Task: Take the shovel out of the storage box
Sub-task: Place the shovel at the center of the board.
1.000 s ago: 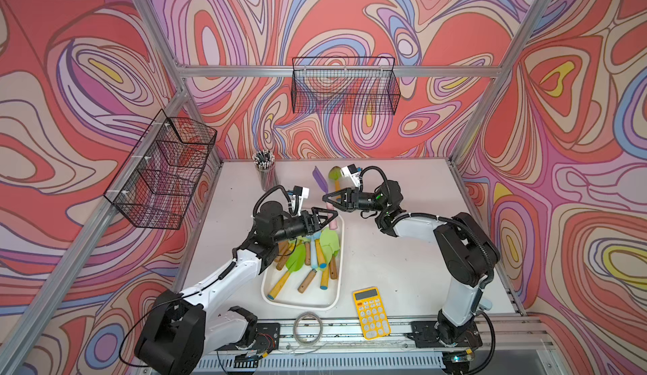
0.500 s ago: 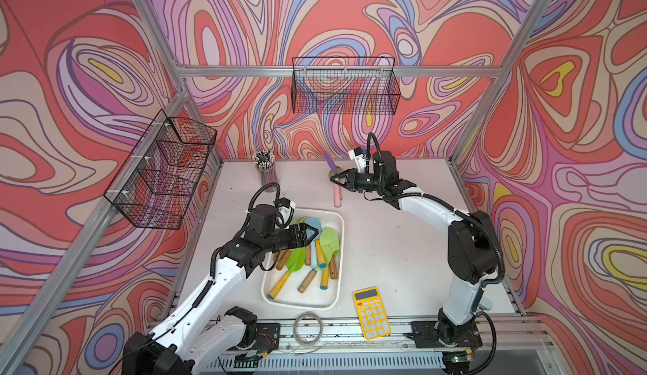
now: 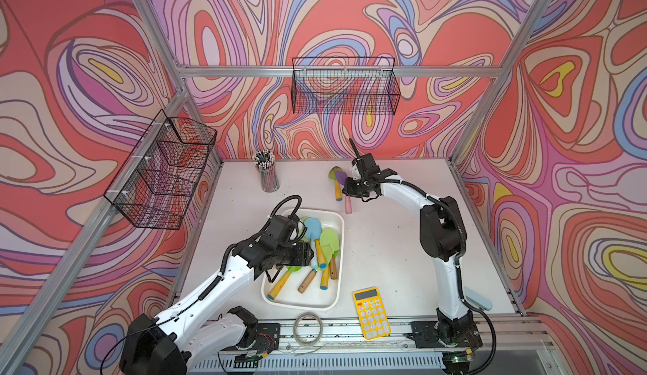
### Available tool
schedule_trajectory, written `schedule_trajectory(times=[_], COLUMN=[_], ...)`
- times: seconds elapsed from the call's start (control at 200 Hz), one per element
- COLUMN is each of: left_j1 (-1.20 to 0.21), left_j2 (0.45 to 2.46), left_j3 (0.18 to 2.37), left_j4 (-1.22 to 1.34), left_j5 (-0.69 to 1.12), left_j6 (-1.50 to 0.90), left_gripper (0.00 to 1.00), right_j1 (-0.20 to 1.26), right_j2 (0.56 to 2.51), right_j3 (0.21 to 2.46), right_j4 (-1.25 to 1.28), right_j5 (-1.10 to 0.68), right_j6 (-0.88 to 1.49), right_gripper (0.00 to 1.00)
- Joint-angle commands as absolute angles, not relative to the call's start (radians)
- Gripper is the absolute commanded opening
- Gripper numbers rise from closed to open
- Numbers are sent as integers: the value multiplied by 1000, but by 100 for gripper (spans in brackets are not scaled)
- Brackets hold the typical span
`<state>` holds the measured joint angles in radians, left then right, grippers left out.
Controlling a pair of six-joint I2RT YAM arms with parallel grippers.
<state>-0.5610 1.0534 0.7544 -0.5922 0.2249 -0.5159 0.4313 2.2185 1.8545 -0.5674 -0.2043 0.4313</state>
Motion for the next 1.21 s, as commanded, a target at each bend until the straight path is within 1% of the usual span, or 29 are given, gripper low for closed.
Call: schedule_trajectory(times=[0.0,0.21,0.411,0.676,1.052,1.107,1.202], left_j1=[-568,-569,-569,-569,-569,-570,-570], left_j2=[1078,1095,1104,1124,1160,1166,1177], left_j3=[775,778,772,767,778,781,789], left_j4=[-597,-570,-564,-540,-517,-514,-518], left_j5=[186,191,190,199,209,208,204], left_j6=[-504,-511,-508,-510,-509,-511,-508], left_gripper=[60,59,59,60,61,61,62], right_j1=[426,415,383,371,370,369,370], right_j2=[2290,2429,2506,2570,2666,2679,2686], right_j3=[1957,2124,2209,2259,2370,2388,2400], right_j4=[-671,-737,-763,-781,-814,-825,-836], right_j5=[-75,31,42,55,30,32,34], right_j6=[380,369,370,364,370,371,371], right_gripper=[15,15,15,15,21,23,31])
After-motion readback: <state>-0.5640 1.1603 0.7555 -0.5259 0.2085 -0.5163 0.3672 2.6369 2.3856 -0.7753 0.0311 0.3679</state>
